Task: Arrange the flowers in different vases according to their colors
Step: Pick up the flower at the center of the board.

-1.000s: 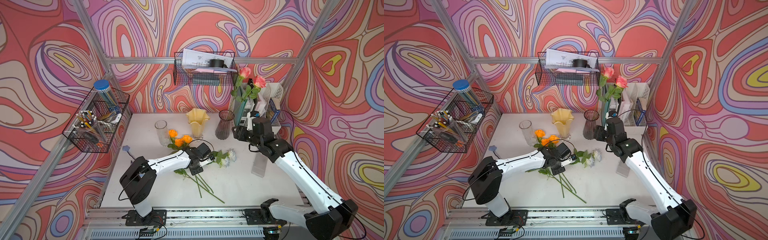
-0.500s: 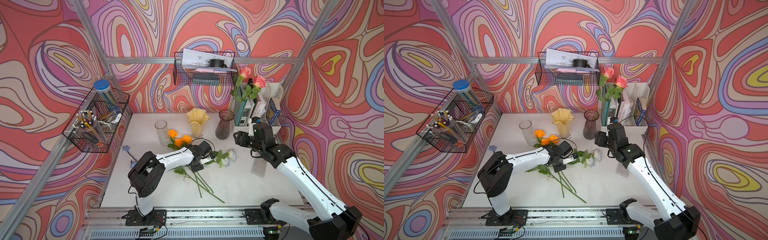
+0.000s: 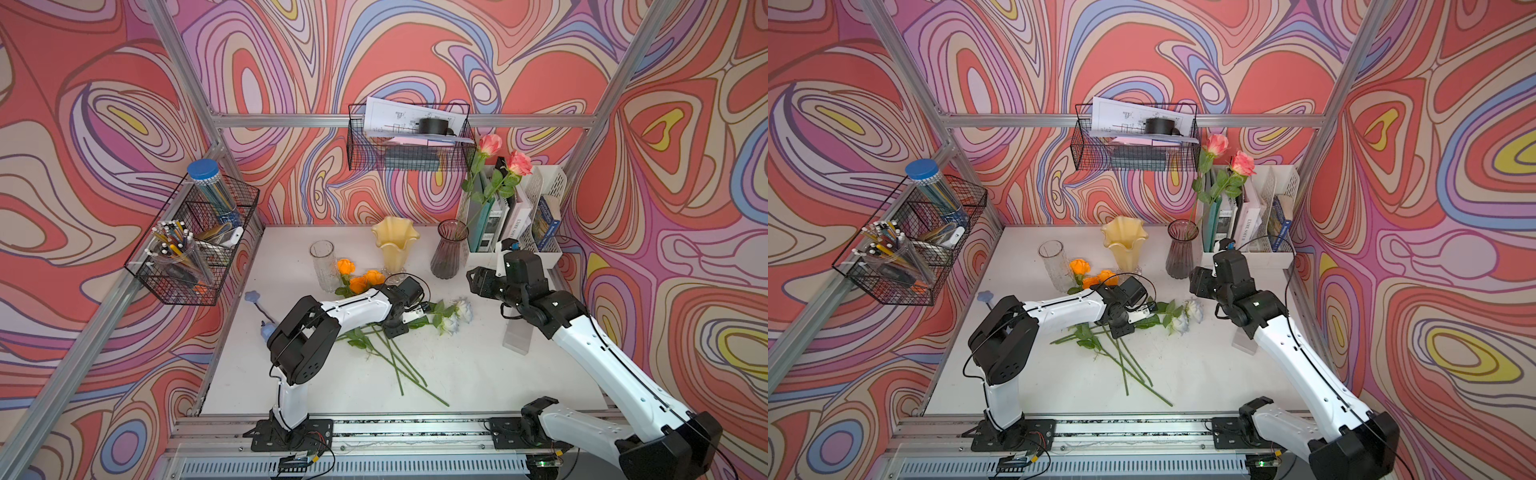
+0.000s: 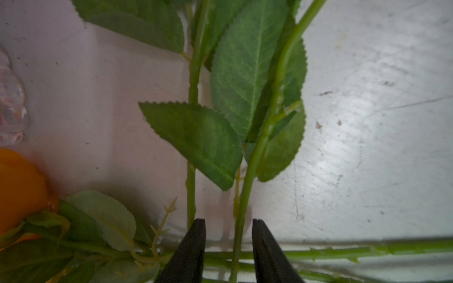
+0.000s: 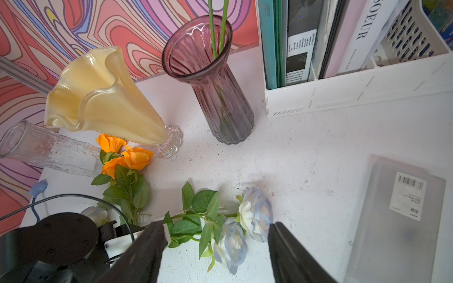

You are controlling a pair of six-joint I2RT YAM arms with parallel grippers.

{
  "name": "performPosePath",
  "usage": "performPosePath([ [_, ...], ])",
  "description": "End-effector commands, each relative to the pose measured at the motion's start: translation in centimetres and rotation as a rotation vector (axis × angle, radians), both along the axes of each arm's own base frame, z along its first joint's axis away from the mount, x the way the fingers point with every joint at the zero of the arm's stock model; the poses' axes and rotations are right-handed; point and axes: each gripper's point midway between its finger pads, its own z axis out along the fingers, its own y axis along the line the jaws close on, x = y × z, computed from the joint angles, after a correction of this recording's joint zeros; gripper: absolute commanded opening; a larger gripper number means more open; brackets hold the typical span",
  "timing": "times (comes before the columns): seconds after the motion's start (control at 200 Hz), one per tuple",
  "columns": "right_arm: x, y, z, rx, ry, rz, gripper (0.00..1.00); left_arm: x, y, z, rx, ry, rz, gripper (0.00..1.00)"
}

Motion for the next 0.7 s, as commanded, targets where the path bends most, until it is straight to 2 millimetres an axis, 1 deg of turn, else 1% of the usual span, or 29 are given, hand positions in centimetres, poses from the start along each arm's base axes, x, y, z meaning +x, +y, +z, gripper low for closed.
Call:
performPosePath([
  [0.0,-0.1,-0.4,0.6,-0.003,-0.027,-0.012,0.69,0.0,-0.2,-0.2,-0.005,0.022,-0.013,0.34],
  [0.095,-0.2,-0.5,0.6,-0.008,-0.025,-0.017,0.69,-0.1,0.0,-0.5,0.0,0.029,-0.01,0.31],
  [0.185,-0.3,-0.6,0.5,-0.007,-0.026,-0.018,0.69,-0.1,0.1,-0.9,0.004,0.031,-0.008,0.23],
  [0.275,-0.5,-0.7,0.6,-0.006,-0.029,-0.025,0.69,-0.1,0.0,-0.7,0.0,0.033,-0.002,0.14],
  [0.386,-0.7,-1.0,0.6,-0.011,-0.028,-0.034,0.69,-0.3,-0.4,-0.4,-0.017,0.039,-0.003,0.05],
  [0.446,-0.8,-1.1,0.6,-0.011,-0.029,-0.04,0.69,-0.3,-0.3,-0.2,-0.014,0.035,0.0,0.03],
  [0.466,-0.8,-1.2,0.7,-0.011,-0.031,-0.041,0.69,-0.3,-0.3,-0.2,-0.017,0.035,0.001,0.01],
  [0.576,-1.0,-1.4,0.7,-0.018,-0.031,-0.051,0.69,-0.4,-0.5,0.7,-0.029,0.027,0.008,0.0],
  [0.696,-1.1,-1.8,0.7,-0.027,-0.034,-0.066,0.69,-0.5,-1.1,3.1,-0.067,-0.002,0.002,0.0],
])
